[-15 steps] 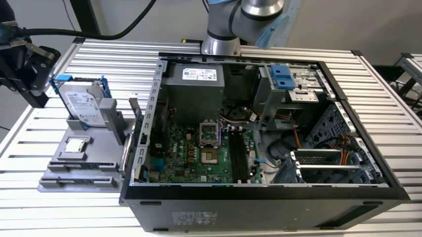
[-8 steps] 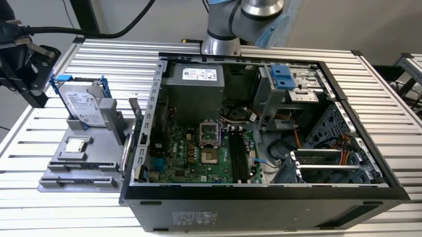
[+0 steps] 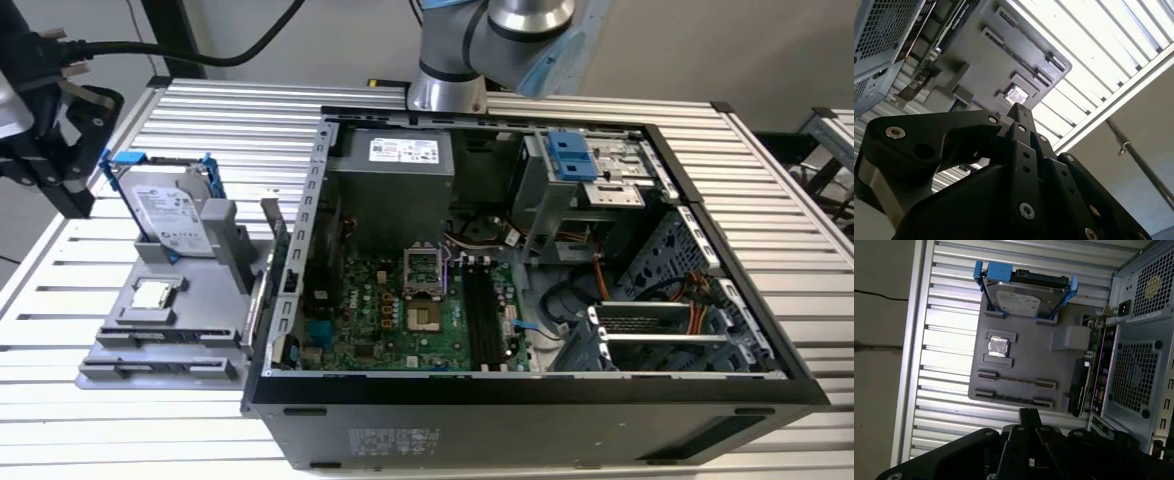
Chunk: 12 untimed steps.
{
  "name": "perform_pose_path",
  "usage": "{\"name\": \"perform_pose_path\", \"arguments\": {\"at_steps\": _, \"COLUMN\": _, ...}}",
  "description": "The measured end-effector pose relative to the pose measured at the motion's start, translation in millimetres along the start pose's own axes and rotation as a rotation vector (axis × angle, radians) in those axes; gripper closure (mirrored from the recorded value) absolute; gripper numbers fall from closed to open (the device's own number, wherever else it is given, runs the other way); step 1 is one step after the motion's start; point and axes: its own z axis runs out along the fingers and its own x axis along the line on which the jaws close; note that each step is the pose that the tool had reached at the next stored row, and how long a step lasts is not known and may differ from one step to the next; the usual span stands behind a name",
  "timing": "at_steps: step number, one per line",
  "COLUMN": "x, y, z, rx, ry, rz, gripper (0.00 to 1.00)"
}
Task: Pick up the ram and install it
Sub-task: 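Pick up the ram and move it above insertion slot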
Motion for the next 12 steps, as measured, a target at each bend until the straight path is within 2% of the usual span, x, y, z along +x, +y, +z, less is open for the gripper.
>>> {"name": "perform_pose_path", "arguments": {"at_steps": 12, "x": 0.0, "y": 0.0, "z": 0.0, "rx": -0.0025, "ry": 0.0105, "rz": -0.218, "gripper": 1.00}}
